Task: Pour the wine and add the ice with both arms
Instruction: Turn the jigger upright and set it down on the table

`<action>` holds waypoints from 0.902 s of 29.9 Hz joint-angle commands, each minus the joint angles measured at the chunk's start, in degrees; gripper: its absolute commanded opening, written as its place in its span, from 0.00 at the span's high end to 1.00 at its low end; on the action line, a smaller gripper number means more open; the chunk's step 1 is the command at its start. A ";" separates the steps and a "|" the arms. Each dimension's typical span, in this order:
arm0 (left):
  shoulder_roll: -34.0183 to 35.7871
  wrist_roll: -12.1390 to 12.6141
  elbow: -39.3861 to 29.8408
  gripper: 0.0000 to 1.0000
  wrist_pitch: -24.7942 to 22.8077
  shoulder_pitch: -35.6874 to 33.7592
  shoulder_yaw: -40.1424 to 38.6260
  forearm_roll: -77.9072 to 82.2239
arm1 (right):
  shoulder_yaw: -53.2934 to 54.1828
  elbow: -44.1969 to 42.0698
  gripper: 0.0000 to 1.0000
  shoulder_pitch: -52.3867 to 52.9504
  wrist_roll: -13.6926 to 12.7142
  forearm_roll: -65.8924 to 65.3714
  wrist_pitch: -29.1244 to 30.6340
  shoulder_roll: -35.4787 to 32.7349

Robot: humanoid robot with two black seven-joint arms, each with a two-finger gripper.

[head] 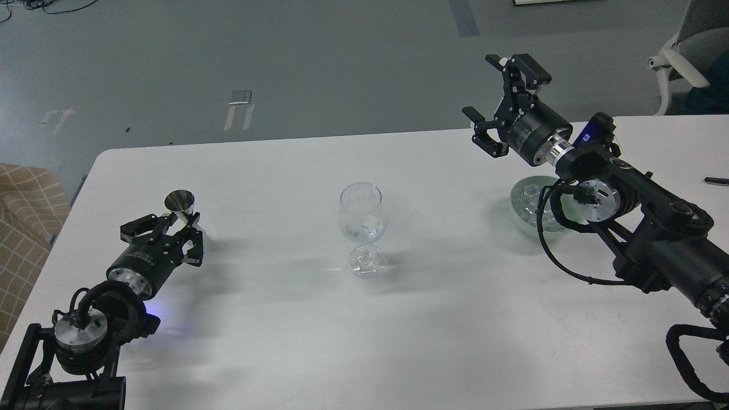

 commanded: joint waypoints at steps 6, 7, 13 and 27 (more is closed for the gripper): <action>0.01 -0.09 0.04 0.66 0.01 -0.02 0.00 0.11 | 0.02 0.00 0.00 -0.11 0.00 0.00 0.00 0.02; 0.10 -0.09 0.04 0.66 0.01 0.07 0.00 0.11 | 0.02 0.00 0.00 -0.11 0.00 0.00 0.00 0.02; 0.19 0.09 0.13 0.64 0.01 0.07 0.09 0.11 | 0.02 0.00 0.00 -0.02 0.00 0.00 0.00 0.28; 0.19 0.79 0.13 0.52 0.10 0.07 0.62 0.28 | 0.02 0.00 0.00 -0.11 0.00 0.00 0.00 0.28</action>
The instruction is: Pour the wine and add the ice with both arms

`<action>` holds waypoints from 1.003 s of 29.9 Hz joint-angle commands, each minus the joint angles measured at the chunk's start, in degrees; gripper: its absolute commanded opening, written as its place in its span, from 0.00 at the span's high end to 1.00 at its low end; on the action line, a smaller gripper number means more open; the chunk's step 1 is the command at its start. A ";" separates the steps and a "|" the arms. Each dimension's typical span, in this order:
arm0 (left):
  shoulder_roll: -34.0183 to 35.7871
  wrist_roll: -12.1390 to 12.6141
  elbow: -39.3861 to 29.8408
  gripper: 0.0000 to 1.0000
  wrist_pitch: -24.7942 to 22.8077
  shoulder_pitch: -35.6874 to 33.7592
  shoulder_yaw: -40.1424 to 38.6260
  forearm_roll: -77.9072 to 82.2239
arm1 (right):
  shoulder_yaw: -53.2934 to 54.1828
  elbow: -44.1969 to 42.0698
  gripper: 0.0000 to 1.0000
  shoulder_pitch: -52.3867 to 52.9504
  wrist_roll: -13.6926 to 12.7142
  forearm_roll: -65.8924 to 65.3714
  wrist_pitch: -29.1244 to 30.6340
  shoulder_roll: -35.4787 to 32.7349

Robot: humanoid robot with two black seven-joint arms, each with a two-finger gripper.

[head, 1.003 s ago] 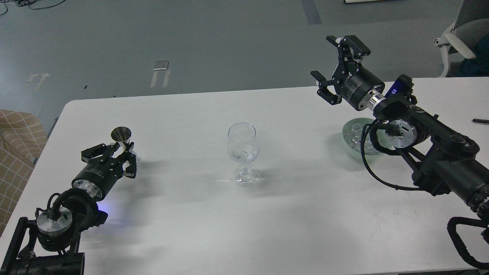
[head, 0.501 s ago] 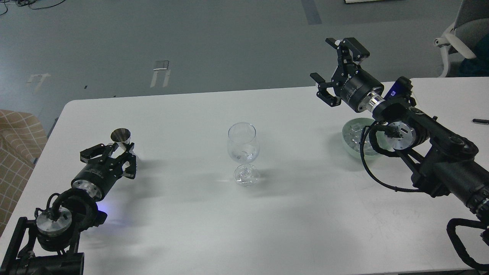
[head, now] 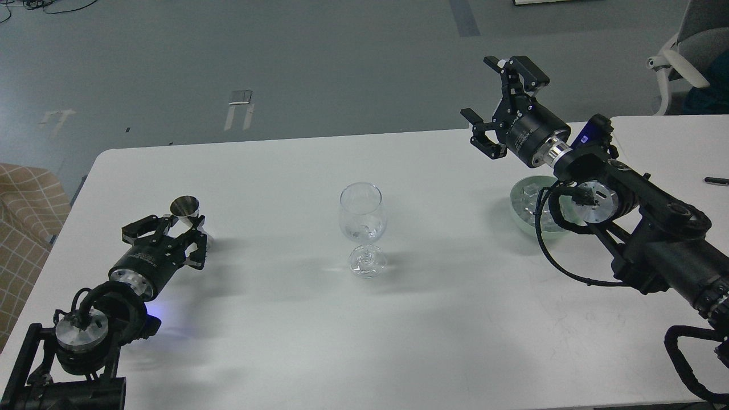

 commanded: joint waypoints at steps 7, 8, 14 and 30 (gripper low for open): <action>0.06 0.19 0.00 0.38 0.35 0.17 0.05 0.22 | 0.00 0.09 0.00 -0.05 0.00 0.00 0.00 0.00; 0.15 0.19 0.00 0.33 0.35 0.26 0.05 0.13 | 0.00 0.00 0.00 -0.05 0.00 0.00 0.00 0.00; 0.15 1.07 -0.35 0.05 -0.17 1.93 0.05 0.04 | 0.00 0.09 0.00 0.04 0.00 0.00 0.00 0.00; 2.78 3.67 -3.34 0.04 -6.85 12.39 -7.95 -1.37 | 0.00 1.06 0.00 -0.23 -0.09 -0.35 0.00 -3.95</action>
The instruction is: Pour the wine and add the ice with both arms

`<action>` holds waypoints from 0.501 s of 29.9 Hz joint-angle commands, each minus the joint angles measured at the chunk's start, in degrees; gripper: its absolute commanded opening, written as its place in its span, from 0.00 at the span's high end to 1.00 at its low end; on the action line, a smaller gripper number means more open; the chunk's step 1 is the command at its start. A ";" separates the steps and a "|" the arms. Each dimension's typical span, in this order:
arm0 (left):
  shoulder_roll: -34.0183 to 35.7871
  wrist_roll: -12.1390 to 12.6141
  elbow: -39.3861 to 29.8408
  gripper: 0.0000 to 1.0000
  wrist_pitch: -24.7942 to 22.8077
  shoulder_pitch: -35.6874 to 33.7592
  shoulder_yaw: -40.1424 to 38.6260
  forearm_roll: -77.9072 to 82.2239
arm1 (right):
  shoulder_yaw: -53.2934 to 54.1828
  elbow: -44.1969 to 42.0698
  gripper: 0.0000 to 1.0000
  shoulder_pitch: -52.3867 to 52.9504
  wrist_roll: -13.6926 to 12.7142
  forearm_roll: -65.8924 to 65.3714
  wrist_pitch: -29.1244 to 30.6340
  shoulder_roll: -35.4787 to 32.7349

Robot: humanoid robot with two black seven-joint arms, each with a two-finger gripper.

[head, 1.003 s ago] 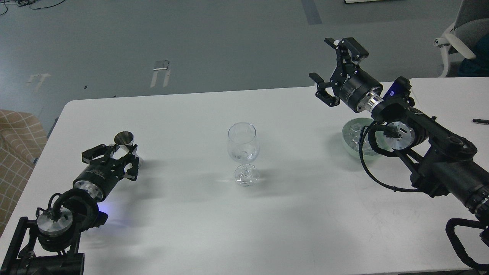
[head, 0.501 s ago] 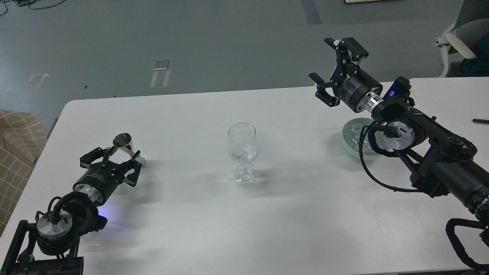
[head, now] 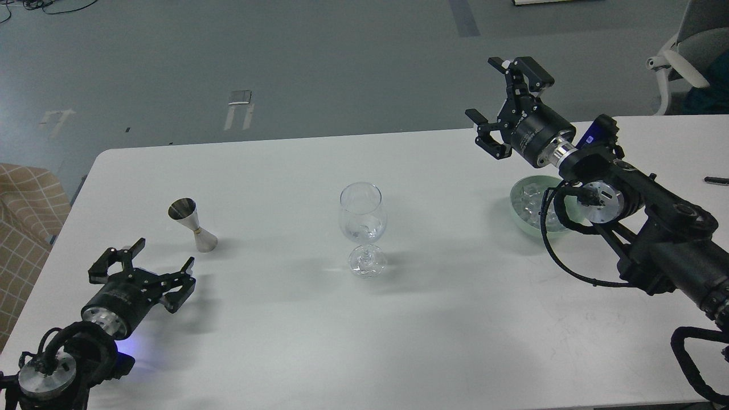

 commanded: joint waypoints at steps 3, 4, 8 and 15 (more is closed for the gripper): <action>3.09 0.07 -0.08 0.04 -6.37 2.48 -2.10 0.00 | -0.17 2.53 0.00 0.24 -0.35 -5.95 0.00 -5.91; 3.62 0.07 -0.08 0.04 -7.33 2.65 -1.93 0.08 | -0.18 3.32 0.00 0.24 -0.35 -7.53 0.00 -6.96; 6.08 0.07 -0.08 0.04 -11.03 1.61 -1.31 3.06 | -1.48 10.43 0.00 -0.37 -0.44 -19.65 -2.36 -15.73; 6.61 -1.38 0.09 0.04 -11.56 -7.00 -1.31 16.14 | -7.72 20.45 0.00 -1.77 -0.35 -32.73 -8.95 -29.19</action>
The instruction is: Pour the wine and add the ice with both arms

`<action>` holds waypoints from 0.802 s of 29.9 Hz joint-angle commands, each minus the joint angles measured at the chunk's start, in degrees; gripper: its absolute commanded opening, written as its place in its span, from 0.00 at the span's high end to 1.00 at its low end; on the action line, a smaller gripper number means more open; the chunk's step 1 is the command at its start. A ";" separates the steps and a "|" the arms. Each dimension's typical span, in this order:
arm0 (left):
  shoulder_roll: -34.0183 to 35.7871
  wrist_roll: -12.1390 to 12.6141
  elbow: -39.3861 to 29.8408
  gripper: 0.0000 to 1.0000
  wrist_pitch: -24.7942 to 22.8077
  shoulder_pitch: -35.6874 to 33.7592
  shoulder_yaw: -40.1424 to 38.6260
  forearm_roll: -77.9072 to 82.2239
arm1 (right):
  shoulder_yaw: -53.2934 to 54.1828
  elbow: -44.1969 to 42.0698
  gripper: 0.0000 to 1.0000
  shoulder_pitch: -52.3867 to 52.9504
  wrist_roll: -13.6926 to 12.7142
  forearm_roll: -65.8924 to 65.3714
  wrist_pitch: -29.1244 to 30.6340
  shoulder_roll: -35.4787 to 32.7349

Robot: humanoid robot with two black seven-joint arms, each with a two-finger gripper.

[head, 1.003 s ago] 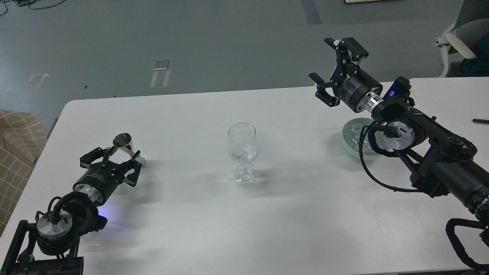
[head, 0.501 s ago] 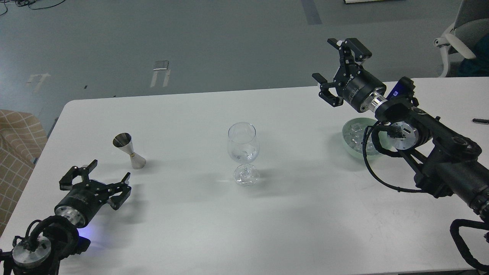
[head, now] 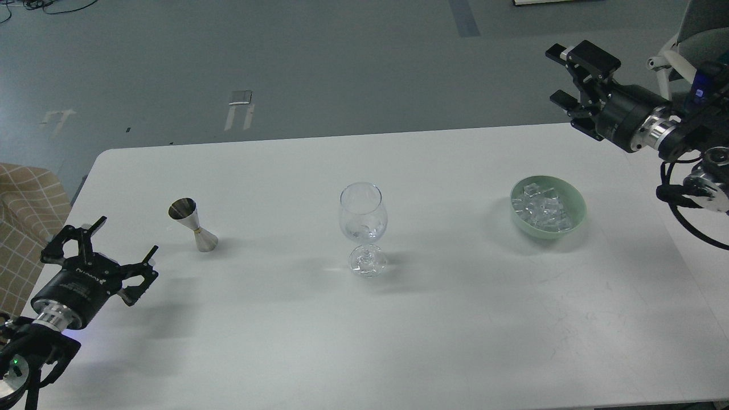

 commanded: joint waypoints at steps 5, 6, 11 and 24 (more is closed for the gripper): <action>0.16 -4.60 0.21 0.04 -0.25 -8.63 0.26 15.43 | -2.99 6.55 0.00 -6.02 0.18 -23.12 -10.94 -8.24; -0.02 -5.56 0.21 0.04 -0.16 -9.42 0.34 17.53 | -3.07 6.38 0.00 -7.33 0.18 -27.84 -12.96 -8.24; -0.46 -7.24 -0.05 0.04 0.01 -10.83 3.68 19.49 | -3.08 5.76 0.00 -11.74 0.18 -40.88 -17.46 -7.18; -1.16 -7.51 -1.37 0.04 0.01 -10.22 4.47 19.49 | -5.62 -3.11 0.12 -13.41 -0.26 -54.87 -18.51 1.25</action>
